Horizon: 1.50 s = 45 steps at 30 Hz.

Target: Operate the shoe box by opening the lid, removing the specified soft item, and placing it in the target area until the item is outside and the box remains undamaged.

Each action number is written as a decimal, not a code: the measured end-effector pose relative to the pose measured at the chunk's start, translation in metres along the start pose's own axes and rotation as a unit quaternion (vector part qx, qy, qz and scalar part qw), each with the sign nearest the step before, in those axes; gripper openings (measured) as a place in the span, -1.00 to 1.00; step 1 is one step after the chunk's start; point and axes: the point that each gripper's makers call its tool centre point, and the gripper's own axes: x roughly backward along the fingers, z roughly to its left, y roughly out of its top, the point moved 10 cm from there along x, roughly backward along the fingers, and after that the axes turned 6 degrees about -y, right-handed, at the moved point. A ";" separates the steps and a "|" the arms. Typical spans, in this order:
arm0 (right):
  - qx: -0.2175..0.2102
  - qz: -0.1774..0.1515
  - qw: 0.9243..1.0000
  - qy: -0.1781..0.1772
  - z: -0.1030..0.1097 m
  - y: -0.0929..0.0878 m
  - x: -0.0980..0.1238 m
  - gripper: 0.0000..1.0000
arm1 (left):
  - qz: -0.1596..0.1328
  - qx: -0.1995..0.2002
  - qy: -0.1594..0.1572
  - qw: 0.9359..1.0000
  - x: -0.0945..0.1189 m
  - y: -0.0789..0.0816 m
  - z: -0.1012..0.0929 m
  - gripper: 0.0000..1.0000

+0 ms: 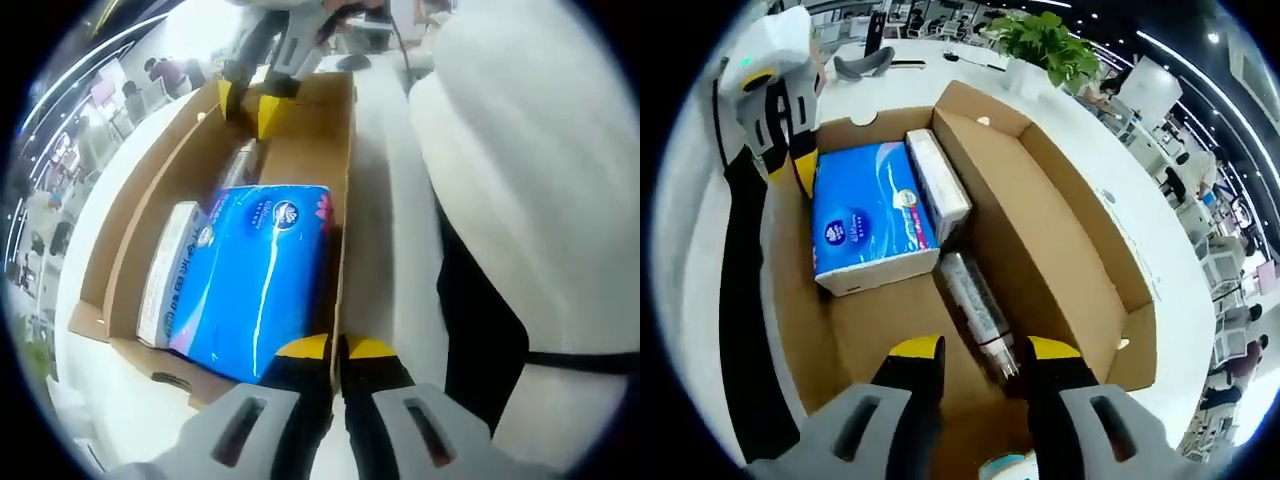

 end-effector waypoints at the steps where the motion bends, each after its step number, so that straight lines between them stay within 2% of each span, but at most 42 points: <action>1: 0.002 -0.002 1.000 -0.006 -0.001 0.001 -0.001 -0.39 | 0.000 -0.001 -0.001 1.000 0.000 0.000 0.000 -0.94; 4: 0.008 -0.007 1.000 -0.009 -0.005 0.006 -0.004 -0.44 | -0.001 0.001 -0.006 1.000 0.000 0.000 0.001 -0.95; 7: 0.033 0.008 0.999 -0.009 -0.006 0.005 -0.010 -0.54 | 0.001 0.001 -0.004 1.000 0.000 0.000 0.001 -0.95; 9: 0.030 0.009 1.000 -0.003 -0.004 0.005 -0.014 -0.61 | 0.000 0.002 -0.003 1.000 0.001 0.000 0.000 -0.94; 15: 0.039 0.021 0.999 -0.030 -0.007 0.002 -0.020 -0.60 | 0.000 0.005 0.002 1.000 0.001 0.000 0.000 -0.94; 24: 0.050 0.041 0.998 -0.016 -0.006 -0.006 -0.030 -0.58 | 0.000 0.004 0.002 1.000 0.001 0.000 0.000 -0.94; 29: 0.052 0.037 0.998 -0.007 -0.009 -0.004 -0.035 -0.61 | 0.000 0.004 -0.001 1.000 0.000 -0.001 0.001 -0.94; 30: 0.047 0.051 0.998 0.010 -0.008 -0.005 -0.038 -0.60 | 0.000 0.003 -0.001 1.000 0.000 0.000 0.001 -0.94; 33: 0.052 0.053 0.997 0.017 -0.005 -0.004 -0.042 -0.60 | 0.000 0.004 -0.001 1.000 0.000 -0.001 0.001 -0.94; 35: 0.039 0.046 0.998 0.032 -0.004 -0.001 -0.041 -0.61 | 0.000 0.004 0.000 1.000 -0.001 -0.001 0.001 -0.94; 41: 0.025 0.049 0.998 0.036 -0.003 -0.005 -0.037 -0.62 | 0.000 0.006 0.002 1.000 -0.001 -0.001 0.001 -0.94; 43: 0.008 0.054 0.998 0.044 -0.003 -0.007 -0.034 -0.63 | -0.001 0.006 0.003 1.000 -0.001 -0.001 0.000 -0.94; 45: -0.027 0.063 0.996 0.056 0.000 -0.008 -0.031 -0.64 | -0.001 0.006 0.003 1.000 0.000 0.000 0.000 -0.94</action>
